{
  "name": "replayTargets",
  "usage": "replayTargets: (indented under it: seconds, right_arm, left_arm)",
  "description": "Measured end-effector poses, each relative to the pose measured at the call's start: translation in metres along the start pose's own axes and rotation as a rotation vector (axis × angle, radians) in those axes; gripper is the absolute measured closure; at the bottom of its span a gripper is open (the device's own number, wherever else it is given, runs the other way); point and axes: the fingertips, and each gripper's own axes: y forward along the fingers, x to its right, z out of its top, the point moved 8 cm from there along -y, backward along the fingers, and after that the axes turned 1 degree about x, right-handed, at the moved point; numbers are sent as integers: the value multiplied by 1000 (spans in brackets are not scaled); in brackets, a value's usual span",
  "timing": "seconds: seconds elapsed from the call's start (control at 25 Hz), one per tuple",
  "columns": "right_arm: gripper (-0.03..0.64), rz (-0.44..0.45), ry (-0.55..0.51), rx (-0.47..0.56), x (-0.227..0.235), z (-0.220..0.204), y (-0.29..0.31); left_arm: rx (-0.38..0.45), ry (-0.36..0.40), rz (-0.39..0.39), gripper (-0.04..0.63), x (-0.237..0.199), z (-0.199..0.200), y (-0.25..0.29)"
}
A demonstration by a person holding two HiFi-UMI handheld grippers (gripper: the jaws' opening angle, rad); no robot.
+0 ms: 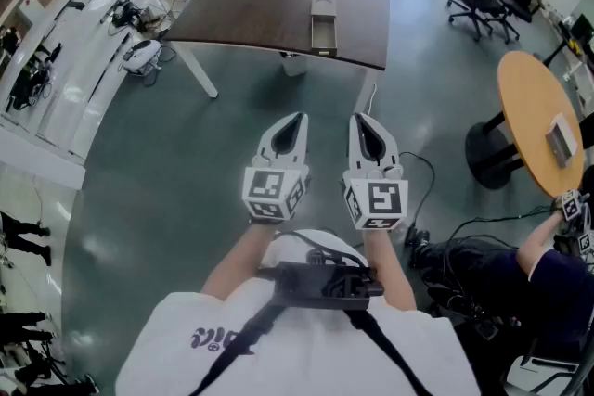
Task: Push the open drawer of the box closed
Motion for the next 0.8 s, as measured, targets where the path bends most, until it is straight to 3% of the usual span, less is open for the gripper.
replayTargets:
  seconds: [0.4,0.64,0.8]
  right_arm:
    - [611,-41,75,-42,44,-24,-39]
    - [611,-7,140,-61,48,-37,-57]
    - [611,-8,101,-82,59,-39,-69]
  left_arm:
    - [-4,29,22,583,54,-15,3]
    - [-29,40,-52,583,75,-22,-13]
    - [-10,14,-29,583,90,-23,-14]
